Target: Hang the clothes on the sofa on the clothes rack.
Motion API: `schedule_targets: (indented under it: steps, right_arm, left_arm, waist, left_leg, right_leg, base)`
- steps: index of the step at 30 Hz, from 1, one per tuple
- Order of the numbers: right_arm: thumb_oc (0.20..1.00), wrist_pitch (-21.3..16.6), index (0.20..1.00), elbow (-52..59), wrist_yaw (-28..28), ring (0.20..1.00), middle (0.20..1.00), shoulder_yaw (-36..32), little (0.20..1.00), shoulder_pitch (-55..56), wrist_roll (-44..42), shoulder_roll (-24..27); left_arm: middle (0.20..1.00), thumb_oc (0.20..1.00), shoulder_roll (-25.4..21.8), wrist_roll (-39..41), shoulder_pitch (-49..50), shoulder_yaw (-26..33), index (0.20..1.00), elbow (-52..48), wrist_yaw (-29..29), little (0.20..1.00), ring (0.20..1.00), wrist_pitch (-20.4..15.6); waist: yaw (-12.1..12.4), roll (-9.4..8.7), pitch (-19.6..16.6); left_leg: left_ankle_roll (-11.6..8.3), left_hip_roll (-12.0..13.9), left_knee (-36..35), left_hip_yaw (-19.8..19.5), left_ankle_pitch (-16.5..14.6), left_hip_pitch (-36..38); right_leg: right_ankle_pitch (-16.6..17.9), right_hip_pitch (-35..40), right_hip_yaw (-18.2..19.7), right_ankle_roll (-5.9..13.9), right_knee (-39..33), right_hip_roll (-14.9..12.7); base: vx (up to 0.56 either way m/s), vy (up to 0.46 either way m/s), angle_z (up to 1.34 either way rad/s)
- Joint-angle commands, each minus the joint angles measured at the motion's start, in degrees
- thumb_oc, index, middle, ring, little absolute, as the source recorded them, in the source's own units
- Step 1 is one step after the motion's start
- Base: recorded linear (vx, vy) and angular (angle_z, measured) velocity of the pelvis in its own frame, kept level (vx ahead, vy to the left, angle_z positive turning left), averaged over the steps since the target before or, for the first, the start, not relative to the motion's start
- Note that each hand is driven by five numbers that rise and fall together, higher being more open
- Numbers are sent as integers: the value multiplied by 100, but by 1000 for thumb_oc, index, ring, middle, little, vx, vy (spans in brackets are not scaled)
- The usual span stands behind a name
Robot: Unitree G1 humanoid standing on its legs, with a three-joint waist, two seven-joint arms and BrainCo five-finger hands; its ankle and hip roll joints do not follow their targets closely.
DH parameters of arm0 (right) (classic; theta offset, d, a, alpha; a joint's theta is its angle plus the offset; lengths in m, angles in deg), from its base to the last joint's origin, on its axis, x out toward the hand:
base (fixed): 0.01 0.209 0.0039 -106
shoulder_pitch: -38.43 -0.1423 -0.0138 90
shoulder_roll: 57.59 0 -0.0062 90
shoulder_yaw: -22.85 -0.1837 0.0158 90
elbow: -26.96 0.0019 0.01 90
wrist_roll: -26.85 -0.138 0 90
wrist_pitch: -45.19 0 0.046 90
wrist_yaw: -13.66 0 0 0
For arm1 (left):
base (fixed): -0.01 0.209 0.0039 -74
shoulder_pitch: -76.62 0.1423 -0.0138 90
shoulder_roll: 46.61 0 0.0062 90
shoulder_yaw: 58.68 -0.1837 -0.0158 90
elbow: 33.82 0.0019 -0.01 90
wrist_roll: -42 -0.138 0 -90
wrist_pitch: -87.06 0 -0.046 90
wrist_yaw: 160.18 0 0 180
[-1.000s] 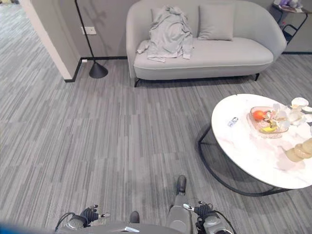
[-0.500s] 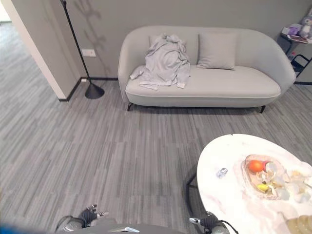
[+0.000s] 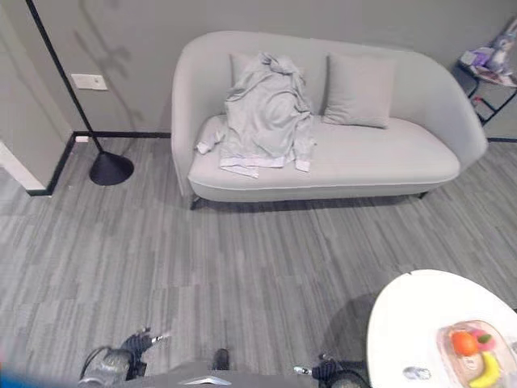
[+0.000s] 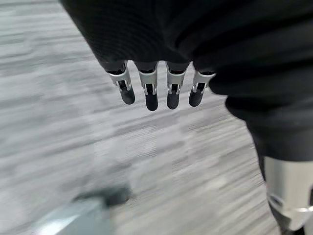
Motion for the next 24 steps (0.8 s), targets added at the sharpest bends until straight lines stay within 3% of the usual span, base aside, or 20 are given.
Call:
schedule_targets:
  steps: [1,2,4,5,7,10,11,12,14,15,16,18,19,22,24]
  right_arm:
    - [1000,-45,1000,92,-37,1000,1000,-240,1000,-256,10,233]
    - [1000,-35,1000,82,-44,1000,1000,-260,1000,-202,29,223]
    - [1000,-15,1000,50,-48,1000,1000,-243,1000,-186,52,243]
    - [1000,-15,1000,47,-56,1000,1000,-249,1000,-197,42,251]
    - [1000,29,1000,67,-98,1000,1000,-247,1000,-287,9,284]
    - [1000,69,1000,30,-110,1000,1000,-270,1000,-288,79,290]
    - [1000,67,1000,26,-101,1000,1000,-283,1000,-240,87,291]
    - [1000,62,1000,15,-100,1000,1000,-298,1000,-200,93,297]
    - [1000,42,1000,-6,-74,1000,1000,-295,1000,-174,105,315]
    - [1000,18,1000,-34,-56,1000,1000,-284,1000,-150,104,341]
    - [1000,-12,1000,-34,-51,1000,1000,-294,1000,-124,66,381]
    - [1000,-67,1000,-2,-59,1000,1000,-243,1000,-150,25,447]
    - [1000,-67,1000,-2,-59,1000,1000,-243,1000,-149,25,447]
    - [1000,-118,1000,59,-71,1000,1000,-186,1000,-201,-23,497]
    - [1000,-147,1000,138,-73,1000,1000,-162,1000,-230,-40,547]
  left_arm:
    - [1000,1000,-5,-77,428,-69,1000,-146,-29,1000,1000,-27]
    - [1000,1000,-21,-104,434,-81,1000,-139,-17,1000,1000,-26]
    - [1000,1000,-16,-124,401,-70,1000,-85,-15,1000,1000,-43]
    - [1000,1000,-4,-128,393,-76,1000,-67,-18,1000,1000,-51]
    - [1000,1000,93,-147,342,-125,1000,-40,-70,1000,1000,-109]
    - [1000,1000,169,-240,328,-168,1000,-10,-75,1000,1000,-123]
    - [1000,1000,176,-329,328,-186,1000,8,-60,1000,1000,-116]
    - [1000,1000,193,-373,353,-173,1000,26,-60,1000,1000,-114]
    - [1000,1000,208,-404,375,-140,1000,32,-78,1000,1000,-115]
    - [1000,1000,215,-381,410,-126,1000,39,-81,1000,1000,-113]
    - [1000,1000,207,-363,423,-145,1000,-17,-85,1000,1000,-115]
    - [1000,1000,226,-277,422,-146,1000,-58,-103,1000,1000,-122]
    - [1000,1000,226,-277,422,-146,1000,-59,-103,1000,1000,-121]
    - [1000,1000,227,-161,388,-143,1000,-113,-130,1000,1000,-137]
    - [1000,1000,216,-95,354,-164,1000,-188,-120,1000,1000,-164]
  waist:
    - [145,140,246]
    - [145,163,246]
    - [198,81,212]
    - [182,62,225]
    - [0,72,382]
    - [-133,140,491]
    - [-159,93,462]
    - [-160,8,399]
    - [-181,-12,302]
    - [-200,-7,195]
    - [-206,48,140]
    - [-185,167,23]
    - [-188,169,21]
    - [-145,188,62]
    - [-104,110,192]
  left_leg:
    - [-486,494,-435,149,335,51]
    - [-483,503,-440,122,232,214]
    - [-567,507,-436,52,25,386]
    - [-582,500,-469,25,-19,474]
    - [-617,488,-560,-119,-214,864]
    - [-722,582,-560,-253,-477,1247]
    - [-753,563,-560,-316,-608,1351]
    - [-780,578,-560,-374,-709,1435]
    - [-857,735,-560,-414,-845,1558]
    - [-973,965,-560,-447,-880,1641]
    - [-1081,1164,-560,-463,-800,1620]
    - [-1337,1508,-455,-562,-264,1542]
    - [-1339,1512,-455,-564,-265,1540]
    - [-1503,1634,320,-628,247,1194]
    - [-1506,1538,1008,-622,583,872]
  right_leg:
    - [1470,39,-270,4,-1097,-217]
    - [1332,-65,-429,-53,-1119,-302]
    - [917,-82,-736,-60,-2568,-347]
    - [997,-136,-706,-26,-2984,-291]
    - [1695,-768,-388,255,-4068,-222]
    - [1847,-1277,-476,414,-4240,-266]
    - [1847,-1228,-490,439,-4240,-303]
    - [2066,-1165,-566,470,-4240,-377]
    - [2126,-1002,-657,447,-4240,-363]
    - [2087,-875,-701,378,-4240,-260]
    - [1987,-778,-749,299,-4240,-142]
    - [1664,-625,-860,112,-4240,143]
    - [1662,-625,-864,111,-4240,146]
    - [1403,-398,-894,-51,-4240,276]
    - [1310,-179,-870,-143,-4240,272]
  base:
    - [296,258,72]
    - [336,132,92]
    - [345,-64,-1]
    - [355,-130,-74]
    - [397,-83,30]
    - [401,-108,5]
    - [407,-171,68]
    - [446,-220,73]
    - [464,-292,97]
    - [484,-377,76]
    - [526,-449,67]
    - [344,-340,52]
    - [191,-205,19]
    - [120,-153,-52]
    - [114,-149,9]
